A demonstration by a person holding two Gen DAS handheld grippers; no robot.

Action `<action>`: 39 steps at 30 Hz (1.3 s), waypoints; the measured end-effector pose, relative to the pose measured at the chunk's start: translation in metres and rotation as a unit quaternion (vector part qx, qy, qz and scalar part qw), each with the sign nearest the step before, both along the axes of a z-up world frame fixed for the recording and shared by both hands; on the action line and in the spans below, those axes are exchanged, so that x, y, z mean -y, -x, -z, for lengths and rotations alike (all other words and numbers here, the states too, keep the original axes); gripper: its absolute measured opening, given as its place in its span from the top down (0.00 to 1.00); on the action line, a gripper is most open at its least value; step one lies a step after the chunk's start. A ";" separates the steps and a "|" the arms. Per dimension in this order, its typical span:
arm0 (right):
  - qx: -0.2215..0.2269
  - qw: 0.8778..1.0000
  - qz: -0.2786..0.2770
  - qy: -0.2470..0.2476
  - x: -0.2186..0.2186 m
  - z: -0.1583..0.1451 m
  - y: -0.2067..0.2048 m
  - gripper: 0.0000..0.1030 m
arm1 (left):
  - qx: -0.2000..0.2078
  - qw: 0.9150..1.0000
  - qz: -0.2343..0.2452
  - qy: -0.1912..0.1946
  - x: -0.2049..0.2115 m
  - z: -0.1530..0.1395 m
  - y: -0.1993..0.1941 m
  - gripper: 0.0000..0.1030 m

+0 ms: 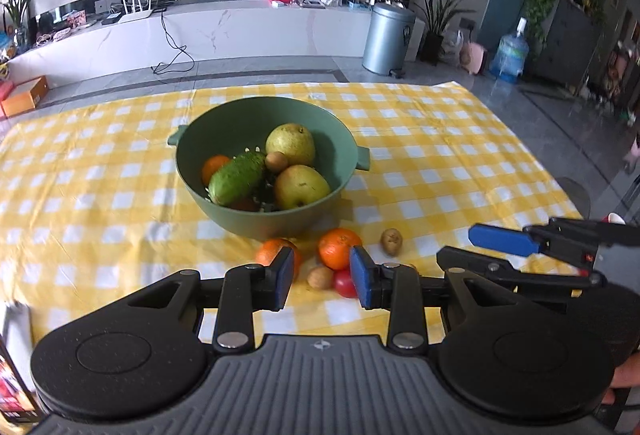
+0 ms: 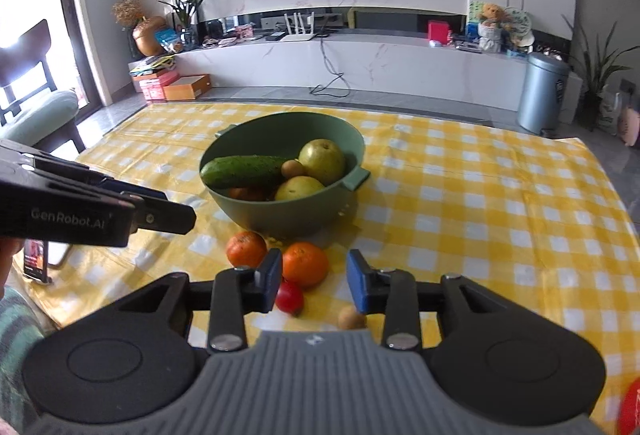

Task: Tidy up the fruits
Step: 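Withdraw both tools from the colander toward the remaining fruit, then grasp an orange with the left tool while the right tool grasps a kiwi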

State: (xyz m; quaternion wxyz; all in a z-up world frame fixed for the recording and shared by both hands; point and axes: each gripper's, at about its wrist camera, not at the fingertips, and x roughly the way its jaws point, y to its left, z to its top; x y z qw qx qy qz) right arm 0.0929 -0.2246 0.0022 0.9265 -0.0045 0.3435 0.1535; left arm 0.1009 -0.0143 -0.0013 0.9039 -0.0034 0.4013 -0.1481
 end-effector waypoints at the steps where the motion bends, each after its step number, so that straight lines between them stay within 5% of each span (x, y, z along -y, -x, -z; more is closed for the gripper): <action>1: 0.001 1.000 0.005 0.004 0.001 0.003 0.004 0.68 | 0.001 1.000 0.000 0.003 0.000 0.003 0.002 0.62; 11: -0.021 0.999 0.037 0.008 0.011 0.039 0.018 0.68 | -0.043 0.999 0.021 0.008 0.005 0.036 0.005 0.62; 29: -0.059 0.994 0.079 -0.036 0.009 0.074 -0.018 0.68 | -0.020 0.999 -0.033 -0.020 -0.006 0.069 -0.028 0.62; 39: -0.089 0.992 0.082 -0.047 0.009 0.087 -0.032 0.69 | -0.032 0.998 -0.044 -0.017 -0.010 0.088 -0.047 0.48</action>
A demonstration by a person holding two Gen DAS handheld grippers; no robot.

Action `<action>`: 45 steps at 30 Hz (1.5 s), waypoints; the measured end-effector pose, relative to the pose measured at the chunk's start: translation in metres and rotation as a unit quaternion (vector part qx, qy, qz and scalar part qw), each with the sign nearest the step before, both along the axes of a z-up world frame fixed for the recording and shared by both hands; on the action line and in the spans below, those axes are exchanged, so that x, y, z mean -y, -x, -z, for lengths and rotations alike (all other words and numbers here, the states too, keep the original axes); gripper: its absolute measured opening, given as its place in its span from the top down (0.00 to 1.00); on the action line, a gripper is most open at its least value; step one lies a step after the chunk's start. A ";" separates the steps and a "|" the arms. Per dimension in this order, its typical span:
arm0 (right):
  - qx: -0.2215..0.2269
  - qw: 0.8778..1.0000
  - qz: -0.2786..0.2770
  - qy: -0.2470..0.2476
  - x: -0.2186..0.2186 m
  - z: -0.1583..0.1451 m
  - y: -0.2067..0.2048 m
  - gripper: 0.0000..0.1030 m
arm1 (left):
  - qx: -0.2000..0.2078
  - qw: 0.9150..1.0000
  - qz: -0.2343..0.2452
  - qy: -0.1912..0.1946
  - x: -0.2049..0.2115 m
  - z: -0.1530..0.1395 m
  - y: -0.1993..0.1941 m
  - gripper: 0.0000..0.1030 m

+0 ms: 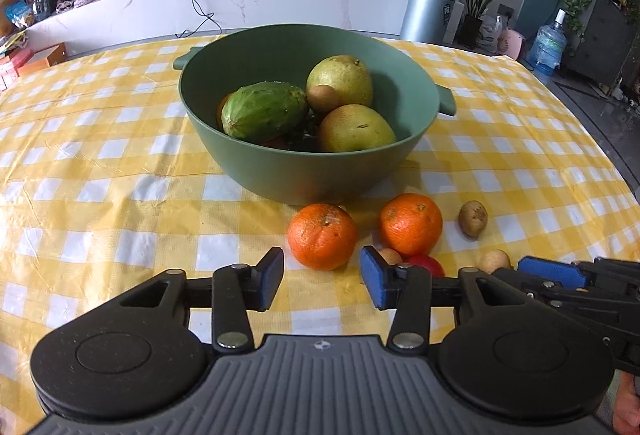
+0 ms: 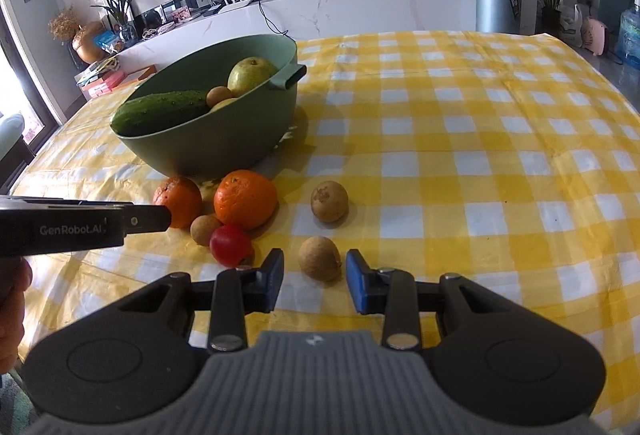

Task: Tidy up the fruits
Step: 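Grasp an orange with the left tool while the right tool grasps a kiwi, then lift the orange with the left tool while the right tool lifts the kiwi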

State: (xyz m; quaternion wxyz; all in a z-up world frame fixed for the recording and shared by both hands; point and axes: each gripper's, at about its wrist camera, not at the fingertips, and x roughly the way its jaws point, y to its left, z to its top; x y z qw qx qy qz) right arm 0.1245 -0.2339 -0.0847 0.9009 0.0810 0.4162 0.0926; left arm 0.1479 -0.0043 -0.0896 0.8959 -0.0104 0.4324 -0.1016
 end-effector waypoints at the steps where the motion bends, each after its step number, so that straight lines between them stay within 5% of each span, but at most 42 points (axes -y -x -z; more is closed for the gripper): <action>1: -0.004 1.000 0.002 -0.005 0.001 0.001 -0.001 0.69 | -0.002 1.000 -0.001 0.002 -0.001 0.001 -0.002 0.48; 22: -0.031 0.999 0.005 -0.027 0.003 0.013 -0.014 0.76 | -0.020 1.000 -0.002 0.018 -0.001 0.016 -0.025 0.42; 29: -0.030 0.999 0.003 -0.023 0.002 0.013 -0.014 0.77 | -0.024 0.999 -0.001 0.023 0.000 0.015 -0.024 0.52; 45: -0.005 1.000 -0.004 -0.020 0.000 0.004 -0.005 0.78 | -0.009 1.000 -0.005 0.018 -0.003 -0.028 0.007 0.53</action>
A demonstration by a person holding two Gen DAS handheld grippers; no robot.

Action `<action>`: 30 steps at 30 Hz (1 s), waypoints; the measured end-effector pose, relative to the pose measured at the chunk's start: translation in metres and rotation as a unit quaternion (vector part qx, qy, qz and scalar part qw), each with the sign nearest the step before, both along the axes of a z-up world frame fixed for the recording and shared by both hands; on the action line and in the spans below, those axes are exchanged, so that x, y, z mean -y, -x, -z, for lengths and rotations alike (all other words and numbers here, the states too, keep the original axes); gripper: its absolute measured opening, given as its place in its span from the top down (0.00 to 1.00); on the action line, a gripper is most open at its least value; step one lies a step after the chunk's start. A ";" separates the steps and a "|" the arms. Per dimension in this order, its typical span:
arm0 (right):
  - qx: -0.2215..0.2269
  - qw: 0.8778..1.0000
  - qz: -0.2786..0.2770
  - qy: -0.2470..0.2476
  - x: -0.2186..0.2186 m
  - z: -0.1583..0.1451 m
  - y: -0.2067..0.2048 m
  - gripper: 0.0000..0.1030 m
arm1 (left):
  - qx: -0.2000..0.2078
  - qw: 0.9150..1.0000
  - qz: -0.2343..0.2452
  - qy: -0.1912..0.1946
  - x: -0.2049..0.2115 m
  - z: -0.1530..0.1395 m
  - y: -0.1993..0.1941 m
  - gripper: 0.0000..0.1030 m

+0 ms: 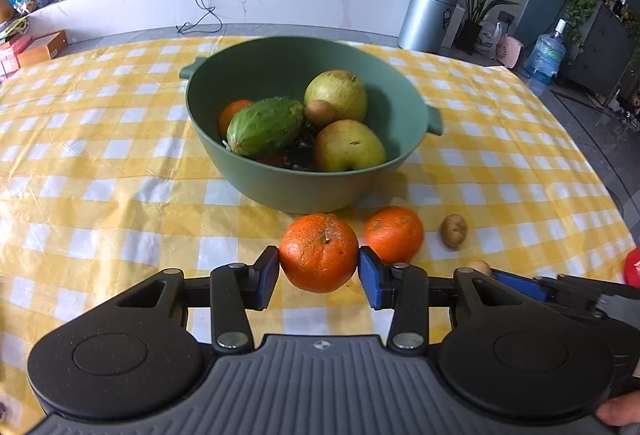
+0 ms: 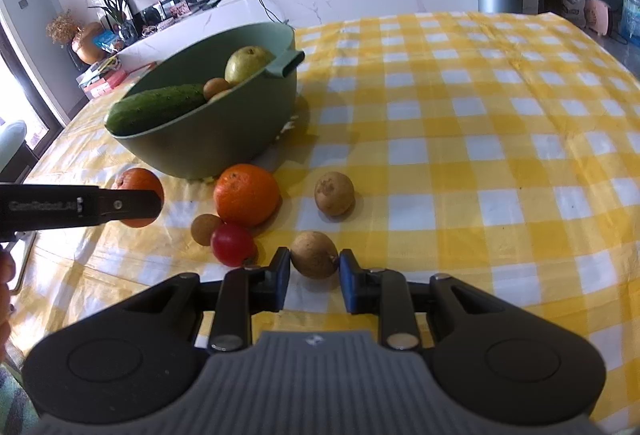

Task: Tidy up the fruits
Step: 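Lift the orange with the left tool while the right tool lifts the kiwi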

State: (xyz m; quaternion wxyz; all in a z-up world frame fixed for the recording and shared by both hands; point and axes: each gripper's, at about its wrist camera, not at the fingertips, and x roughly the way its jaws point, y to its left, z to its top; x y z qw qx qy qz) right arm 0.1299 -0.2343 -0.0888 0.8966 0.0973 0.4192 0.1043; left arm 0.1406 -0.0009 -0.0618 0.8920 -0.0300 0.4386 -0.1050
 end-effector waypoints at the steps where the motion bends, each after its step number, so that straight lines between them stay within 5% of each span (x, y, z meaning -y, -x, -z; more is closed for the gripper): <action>1: 0.006 1.000 -0.002 0.001 -0.001 -0.002 0.002 0.78 | 0.004 1.000 0.002 0.000 0.001 -0.004 0.003 0.53; 14: 0.065 0.997 -0.042 0.018 -0.015 -0.034 0.023 0.78 | 0.039 0.999 0.011 0.011 0.006 -0.043 0.027 0.53; 30: 0.135 0.983 -0.115 0.051 -0.028 -0.094 -0.008 0.78 | 0.028 0.999 0.007 0.017 0.006 -0.071 -0.019 0.53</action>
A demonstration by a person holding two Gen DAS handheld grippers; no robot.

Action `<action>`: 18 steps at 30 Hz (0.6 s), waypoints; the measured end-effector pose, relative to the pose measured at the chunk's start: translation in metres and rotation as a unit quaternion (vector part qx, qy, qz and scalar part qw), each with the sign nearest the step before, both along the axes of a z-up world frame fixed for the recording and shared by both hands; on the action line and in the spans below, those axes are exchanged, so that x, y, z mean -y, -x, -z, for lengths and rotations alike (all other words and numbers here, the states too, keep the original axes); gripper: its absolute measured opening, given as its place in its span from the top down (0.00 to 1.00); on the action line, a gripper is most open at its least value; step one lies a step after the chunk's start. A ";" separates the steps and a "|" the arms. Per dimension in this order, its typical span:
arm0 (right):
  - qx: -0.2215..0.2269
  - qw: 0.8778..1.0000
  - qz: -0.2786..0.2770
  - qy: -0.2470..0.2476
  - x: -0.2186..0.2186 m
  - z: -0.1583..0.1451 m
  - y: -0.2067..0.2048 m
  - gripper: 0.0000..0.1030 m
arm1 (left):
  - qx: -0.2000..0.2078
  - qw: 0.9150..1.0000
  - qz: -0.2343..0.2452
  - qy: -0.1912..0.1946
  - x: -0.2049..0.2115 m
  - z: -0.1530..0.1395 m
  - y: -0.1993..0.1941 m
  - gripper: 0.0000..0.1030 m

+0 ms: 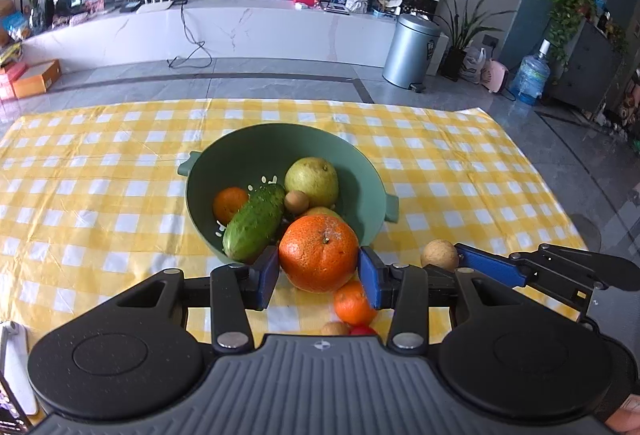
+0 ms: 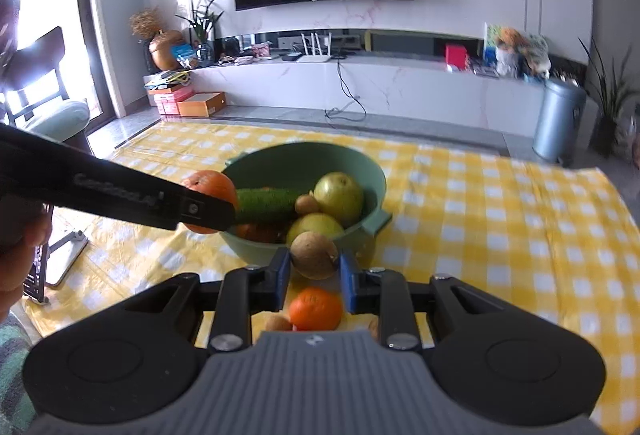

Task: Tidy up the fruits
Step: 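Lift the orange with the left tool while the right tool lifts the kiwi, then carry the orange in the left tool while the right tool carries the kiwi over the colander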

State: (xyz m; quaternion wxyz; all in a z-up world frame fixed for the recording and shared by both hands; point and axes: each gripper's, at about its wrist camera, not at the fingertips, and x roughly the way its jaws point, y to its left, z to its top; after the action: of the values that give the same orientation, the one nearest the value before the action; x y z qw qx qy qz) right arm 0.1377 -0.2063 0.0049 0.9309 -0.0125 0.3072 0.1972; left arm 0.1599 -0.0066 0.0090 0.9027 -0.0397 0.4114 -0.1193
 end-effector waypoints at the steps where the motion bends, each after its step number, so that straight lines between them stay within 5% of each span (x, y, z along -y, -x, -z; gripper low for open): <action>1: 0.003 1.000 -0.003 0.002 -0.001 -0.002 -0.004 0.78 | -0.004 1.000 0.000 0.005 -0.001 0.000 -0.004 0.53; 18: 0.010 0.996 -0.050 0.080 -0.021 0.002 -0.063 0.78 | -0.069 0.997 0.012 0.028 -0.008 0.021 -0.057 0.53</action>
State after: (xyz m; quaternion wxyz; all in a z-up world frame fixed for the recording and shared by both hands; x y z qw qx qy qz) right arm 0.2004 -0.1849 0.0030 0.9189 -0.1039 0.3120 0.2178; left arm 0.2171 0.0011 -0.0124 0.8693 -0.0684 0.4695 -0.1384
